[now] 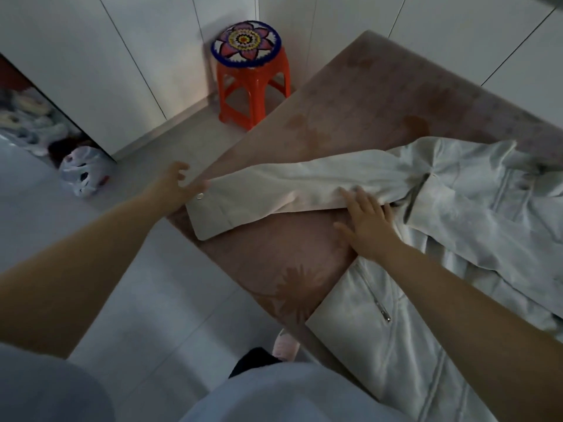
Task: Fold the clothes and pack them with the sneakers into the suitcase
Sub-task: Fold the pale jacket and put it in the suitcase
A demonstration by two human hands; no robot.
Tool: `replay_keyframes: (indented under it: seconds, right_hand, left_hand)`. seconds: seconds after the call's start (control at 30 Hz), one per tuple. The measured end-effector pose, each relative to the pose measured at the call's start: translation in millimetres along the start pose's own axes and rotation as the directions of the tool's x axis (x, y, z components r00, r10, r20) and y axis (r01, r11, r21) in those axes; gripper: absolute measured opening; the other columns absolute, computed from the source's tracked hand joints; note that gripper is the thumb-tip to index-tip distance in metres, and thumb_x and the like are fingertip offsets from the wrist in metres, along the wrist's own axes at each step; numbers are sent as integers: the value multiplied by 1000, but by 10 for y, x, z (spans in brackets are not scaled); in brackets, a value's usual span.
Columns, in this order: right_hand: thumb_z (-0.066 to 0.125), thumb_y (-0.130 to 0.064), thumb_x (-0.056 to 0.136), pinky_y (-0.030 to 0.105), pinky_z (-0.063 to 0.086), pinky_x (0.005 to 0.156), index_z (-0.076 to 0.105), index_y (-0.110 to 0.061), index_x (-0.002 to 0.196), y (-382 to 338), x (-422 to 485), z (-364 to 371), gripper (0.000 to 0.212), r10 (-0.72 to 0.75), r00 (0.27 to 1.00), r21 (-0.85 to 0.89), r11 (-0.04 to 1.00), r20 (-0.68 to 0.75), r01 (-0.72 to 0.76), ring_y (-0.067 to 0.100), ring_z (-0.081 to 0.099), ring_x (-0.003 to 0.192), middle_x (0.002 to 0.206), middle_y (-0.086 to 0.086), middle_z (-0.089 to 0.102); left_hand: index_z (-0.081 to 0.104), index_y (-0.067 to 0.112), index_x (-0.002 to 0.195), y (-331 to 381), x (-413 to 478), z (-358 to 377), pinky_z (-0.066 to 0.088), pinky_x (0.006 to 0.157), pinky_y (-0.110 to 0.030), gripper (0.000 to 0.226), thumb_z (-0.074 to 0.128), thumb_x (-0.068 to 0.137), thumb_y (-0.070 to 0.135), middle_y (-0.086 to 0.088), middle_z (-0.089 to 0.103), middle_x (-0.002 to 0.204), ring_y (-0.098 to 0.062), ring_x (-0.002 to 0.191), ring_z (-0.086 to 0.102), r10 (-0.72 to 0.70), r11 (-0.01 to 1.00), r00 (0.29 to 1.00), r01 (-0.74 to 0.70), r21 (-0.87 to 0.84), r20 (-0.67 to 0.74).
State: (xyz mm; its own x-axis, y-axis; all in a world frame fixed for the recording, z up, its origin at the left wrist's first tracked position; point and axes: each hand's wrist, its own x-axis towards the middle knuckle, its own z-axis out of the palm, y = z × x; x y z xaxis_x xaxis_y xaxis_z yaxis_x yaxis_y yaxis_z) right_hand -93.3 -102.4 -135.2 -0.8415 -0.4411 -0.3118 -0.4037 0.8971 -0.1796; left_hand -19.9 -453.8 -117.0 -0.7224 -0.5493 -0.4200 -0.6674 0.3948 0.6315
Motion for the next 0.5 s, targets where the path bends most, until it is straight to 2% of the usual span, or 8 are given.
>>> replay_keyframes:
  seconds: [0.07, 0.17, 0.3, 0.37, 0.5]
  right_hand:
    - [36, -51, 95, 44, -3, 115, -9, -36, 147, -229, -35, 14, 70, -101, 995, 0, 995, -10, 101, 22, -5, 145, 158, 0, -11]
    - [31, -51, 96, 42, -6, 115, -9, -33, 147, -503, -46, 78, 68, -213, 976, -21, 977, 56, 214, 18, -9, 145, 157, -2, -15]
    - [30, -51, 96, 46, -8, 114, -7, -29, 148, -640, -7, 189, 67, -202, 957, 4, 979, 210, 206, 16, -10, 145, 158, -1, -10]
    - [31, -50, 96, 46, -7, 114, -5, -27, 149, -665, -5, 213, 68, -193, 954, -10, 980, 229, 200, 17, -8, 145, 158, -1, -7]
    - [35, -45, 96, 44, -6, 115, 2, -21, 150, -780, -66, 155, 67, -199, 966, 2, 979, 165, 202, 19, -5, 145, 158, 3, -1]
  left_hand:
    - [36, 8, 136, -38, -86, 100, 39, 97, -39, 66, 69, 82, 27, -15, 43, 133, -32, 120, 46, -13, 1000, 1000, 13, 19, 17]
    - [37, 4, 136, -69, -154, 193, 38, 94, -34, 63, 67, 84, 24, -18, 45, 134, -32, 121, 46, -42, 998, 999, 44, 39, -32]
    - [37, 6, 135, -96, -171, 253, 41, 91, -37, 64, 67, 83, 29, -19, 44, 133, -34, 118, 47, -54, 992, 997, 60, 114, -54]
    - [36, 3, 135, -84, -181, 278, 41, 91, -37, 61, 65, 85, 24, -19, 45, 132, -35, 118, 47, -87, 995, 993, 91, 50, -85]
    - [37, 0, 136, -61, -154, 165, 39, 101, -37, 65, 69, 83, 19, -15, 48, 126, -33, 123, 45, -207, 951, 966, 161, -265, -156]
